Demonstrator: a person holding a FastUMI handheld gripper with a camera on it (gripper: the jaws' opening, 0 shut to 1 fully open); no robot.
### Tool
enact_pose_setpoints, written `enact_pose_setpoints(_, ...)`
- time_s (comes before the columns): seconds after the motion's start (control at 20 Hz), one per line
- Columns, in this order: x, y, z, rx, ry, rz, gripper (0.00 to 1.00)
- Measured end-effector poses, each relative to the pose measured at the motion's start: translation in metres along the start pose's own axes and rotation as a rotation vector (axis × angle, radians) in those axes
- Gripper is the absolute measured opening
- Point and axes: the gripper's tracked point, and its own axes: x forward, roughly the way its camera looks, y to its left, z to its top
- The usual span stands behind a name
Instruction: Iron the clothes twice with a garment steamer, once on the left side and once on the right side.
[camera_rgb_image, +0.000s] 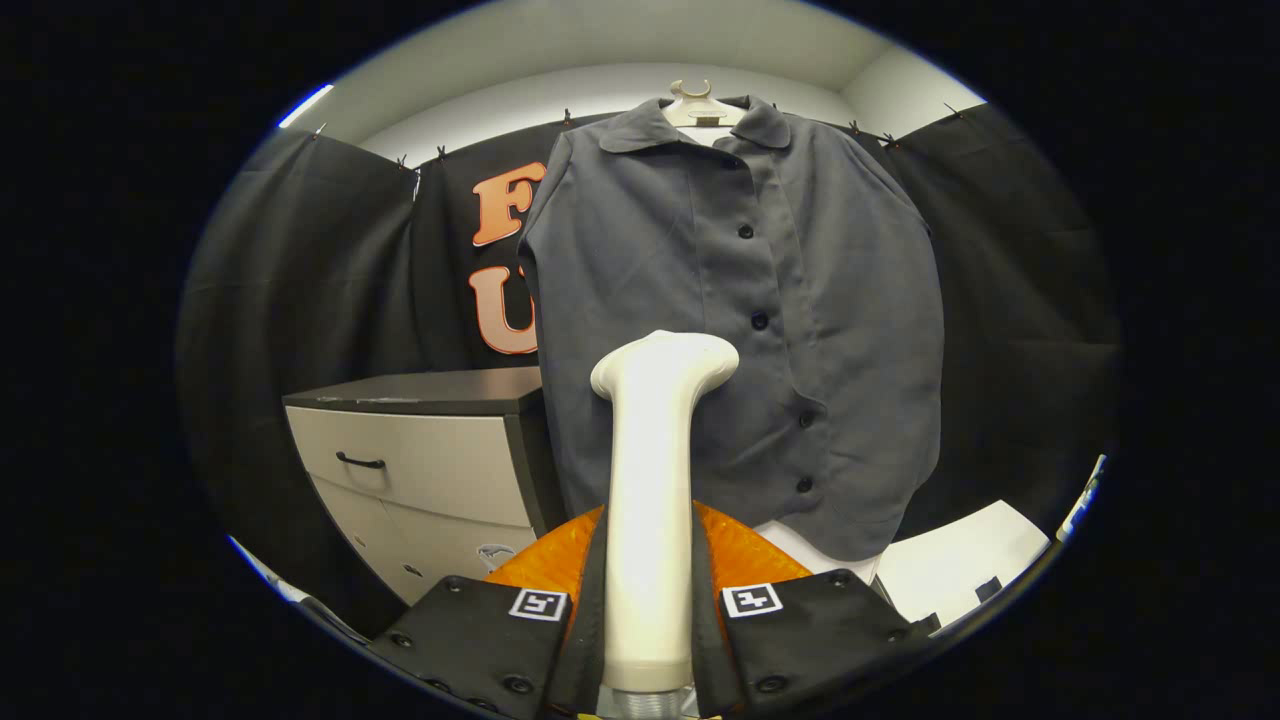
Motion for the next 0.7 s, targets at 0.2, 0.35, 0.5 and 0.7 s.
enact_pose_setpoints(0.2,-0.007,-0.003,-0.028,-0.013,0.041,-0.006,0.43)
enact_pose_setpoints(0.35,-0.011,-0.002,-0.042,-0.005,0.066,-0.010,0.43)
enact_pose_setpoints(0.5,-0.016,-0.004,-0.054,-0.005,0.087,-0.015,0.43)
enact_pose_setpoints(0.7,-0.018,-0.004,-0.060,-0.007,0.103,-0.017,0.43)
